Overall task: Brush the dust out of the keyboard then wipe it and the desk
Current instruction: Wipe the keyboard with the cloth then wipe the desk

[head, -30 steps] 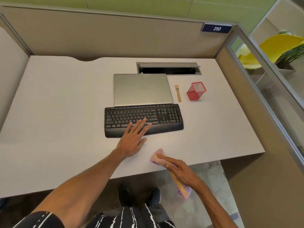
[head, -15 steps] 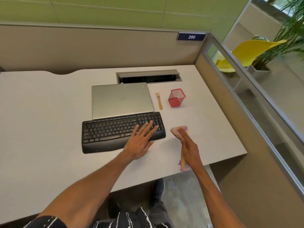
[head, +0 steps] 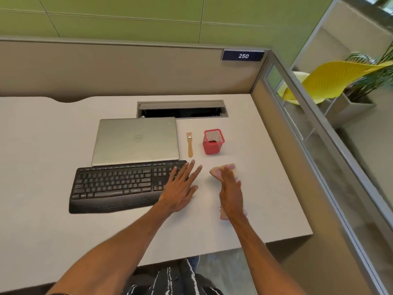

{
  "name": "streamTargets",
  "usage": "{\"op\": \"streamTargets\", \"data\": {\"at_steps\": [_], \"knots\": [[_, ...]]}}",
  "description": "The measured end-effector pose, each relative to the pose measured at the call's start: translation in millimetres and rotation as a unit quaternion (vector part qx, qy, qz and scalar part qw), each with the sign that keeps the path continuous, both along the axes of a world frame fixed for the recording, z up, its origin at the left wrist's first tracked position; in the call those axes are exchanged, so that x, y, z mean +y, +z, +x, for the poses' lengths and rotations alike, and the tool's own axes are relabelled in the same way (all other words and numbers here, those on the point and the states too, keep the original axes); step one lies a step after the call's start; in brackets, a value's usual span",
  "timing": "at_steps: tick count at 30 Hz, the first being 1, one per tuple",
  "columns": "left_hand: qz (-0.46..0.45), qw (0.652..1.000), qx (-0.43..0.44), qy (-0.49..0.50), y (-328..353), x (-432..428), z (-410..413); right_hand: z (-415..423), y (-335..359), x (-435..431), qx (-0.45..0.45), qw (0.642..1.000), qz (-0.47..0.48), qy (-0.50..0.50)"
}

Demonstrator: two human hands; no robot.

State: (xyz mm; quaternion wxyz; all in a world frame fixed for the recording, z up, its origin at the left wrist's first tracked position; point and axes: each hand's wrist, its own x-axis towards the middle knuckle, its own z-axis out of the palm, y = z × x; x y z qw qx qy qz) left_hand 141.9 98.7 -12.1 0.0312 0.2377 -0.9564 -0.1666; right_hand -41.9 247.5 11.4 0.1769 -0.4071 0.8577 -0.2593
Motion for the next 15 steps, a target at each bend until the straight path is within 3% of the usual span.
{"op": "streamTargets", "data": {"at_steps": [5, 15], "knots": [[-0.006, 0.999, -0.010, 0.032, -5.0, 1.6, -10.4, -7.0, -25.6, -27.9, 0.063, 0.997, -0.009, -0.035], [0.005, 0.999, -0.011, 0.040, -12.8, -16.8, -22.2, 2.2, -71.6, -35.6, 0.133, 0.988, 0.078, -0.031]]}}
